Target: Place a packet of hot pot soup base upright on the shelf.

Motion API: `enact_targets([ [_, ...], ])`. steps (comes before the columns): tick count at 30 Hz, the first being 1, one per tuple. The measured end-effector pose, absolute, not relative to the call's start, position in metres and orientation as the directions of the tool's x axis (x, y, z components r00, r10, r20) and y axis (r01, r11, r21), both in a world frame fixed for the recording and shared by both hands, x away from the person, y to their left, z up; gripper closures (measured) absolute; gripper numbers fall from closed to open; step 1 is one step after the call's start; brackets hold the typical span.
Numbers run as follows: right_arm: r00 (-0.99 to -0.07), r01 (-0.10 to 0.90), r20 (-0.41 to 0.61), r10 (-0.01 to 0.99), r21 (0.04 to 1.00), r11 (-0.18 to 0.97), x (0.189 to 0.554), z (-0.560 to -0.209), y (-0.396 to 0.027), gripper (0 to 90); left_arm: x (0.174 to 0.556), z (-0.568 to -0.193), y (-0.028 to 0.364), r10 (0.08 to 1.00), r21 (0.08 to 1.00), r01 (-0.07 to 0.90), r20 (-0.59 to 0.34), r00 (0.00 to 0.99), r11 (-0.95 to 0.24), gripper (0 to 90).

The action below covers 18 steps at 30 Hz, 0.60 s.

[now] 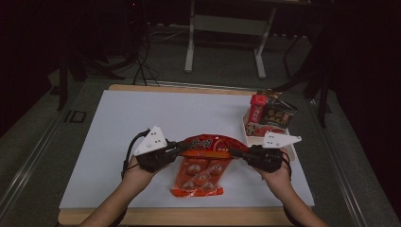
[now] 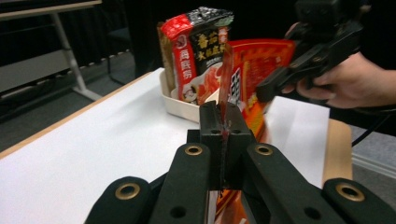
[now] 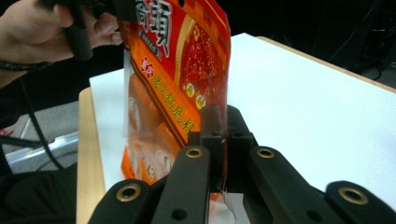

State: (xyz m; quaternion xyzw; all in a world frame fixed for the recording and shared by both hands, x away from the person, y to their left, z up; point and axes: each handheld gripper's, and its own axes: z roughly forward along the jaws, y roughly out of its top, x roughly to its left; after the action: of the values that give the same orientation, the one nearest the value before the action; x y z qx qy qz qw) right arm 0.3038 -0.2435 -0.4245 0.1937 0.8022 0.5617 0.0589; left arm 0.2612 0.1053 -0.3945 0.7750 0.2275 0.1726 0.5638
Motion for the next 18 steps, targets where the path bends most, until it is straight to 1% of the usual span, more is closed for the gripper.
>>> enact_targets([
  [5, -0.929, 0.238, 0.133, 0.344, 0.929, 0.284, 0.299, -0.413, -0.247, 90.0, 0.257, -0.384, 0.106, 0.54, 0.956, 0.145, 0.016, 0.841, -0.255, 90.0],
  [7, -0.934, 0.225, 0.128, 0.333, 0.935, 0.272, 0.294, -0.405, -0.248, 90.0, 0.257, -0.379, 0.108, 0.539, 0.961, 0.125, 0.03, 0.842, -0.249, 90.0],
  [10, -0.94, 0.194, 0.107, 0.324, 0.949, 0.249, 0.288, -0.391, -0.249, 90.0, 0.261, -0.377, 0.111, 0.526, 0.968, 0.108, 0.028, 0.85, -0.227, 90.0],
  [15, -0.937, 0.148, 0.053, 0.344, 0.956, 0.255, 0.287, -0.371, -0.249, 90.0, 0.268, -0.378, 0.113, 0.51, 0.976, 0.099, 0.013, 0.86, -0.192, 88.0],
  [18, -0.935, 0.143, 0.045, 0.352, 0.956, 0.257, 0.291, -0.361, -0.251, 90.0, 0.269, -0.378, 0.112, 0.502, 0.982, 0.091, 0.003, 0.865, -0.162, 86.8],
])
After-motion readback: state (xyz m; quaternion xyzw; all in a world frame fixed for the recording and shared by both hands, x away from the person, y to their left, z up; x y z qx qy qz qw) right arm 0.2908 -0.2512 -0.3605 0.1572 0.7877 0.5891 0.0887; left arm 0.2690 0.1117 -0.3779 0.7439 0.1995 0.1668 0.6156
